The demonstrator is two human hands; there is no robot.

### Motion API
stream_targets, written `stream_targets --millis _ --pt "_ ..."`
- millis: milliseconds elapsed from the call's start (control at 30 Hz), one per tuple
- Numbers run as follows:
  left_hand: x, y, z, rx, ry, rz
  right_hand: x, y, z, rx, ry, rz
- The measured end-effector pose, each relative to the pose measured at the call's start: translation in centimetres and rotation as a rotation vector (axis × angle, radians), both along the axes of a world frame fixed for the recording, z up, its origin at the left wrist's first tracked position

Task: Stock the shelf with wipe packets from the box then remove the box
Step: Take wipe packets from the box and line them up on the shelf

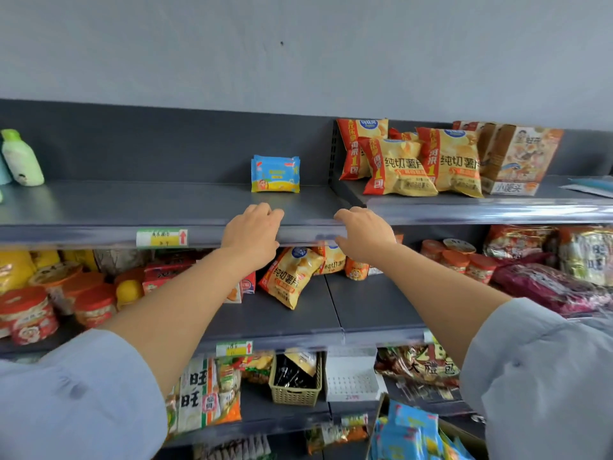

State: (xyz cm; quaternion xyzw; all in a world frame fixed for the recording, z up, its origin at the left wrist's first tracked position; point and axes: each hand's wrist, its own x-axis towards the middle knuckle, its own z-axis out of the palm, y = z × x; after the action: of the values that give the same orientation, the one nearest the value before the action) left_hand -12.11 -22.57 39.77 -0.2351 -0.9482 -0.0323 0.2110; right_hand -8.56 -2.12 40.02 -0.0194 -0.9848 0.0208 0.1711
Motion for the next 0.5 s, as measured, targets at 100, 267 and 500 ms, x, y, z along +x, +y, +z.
stream_targets --millis 100,267,500 --pt "2.4 0.9 -0.9 -0.002 -0.026 0.011 2.4 1.0 -1.1 -0.002 0.001 0.002" --pt "6.1 4.0 -3.3 0.000 -0.087 0.047 6.5 3.6 -3.7 0.020 -0.048 0.054" --pt "12.1 10.1 -8.7 0.004 -0.183 0.062 12.3 9.0 -9.0 0.050 -0.208 0.089"
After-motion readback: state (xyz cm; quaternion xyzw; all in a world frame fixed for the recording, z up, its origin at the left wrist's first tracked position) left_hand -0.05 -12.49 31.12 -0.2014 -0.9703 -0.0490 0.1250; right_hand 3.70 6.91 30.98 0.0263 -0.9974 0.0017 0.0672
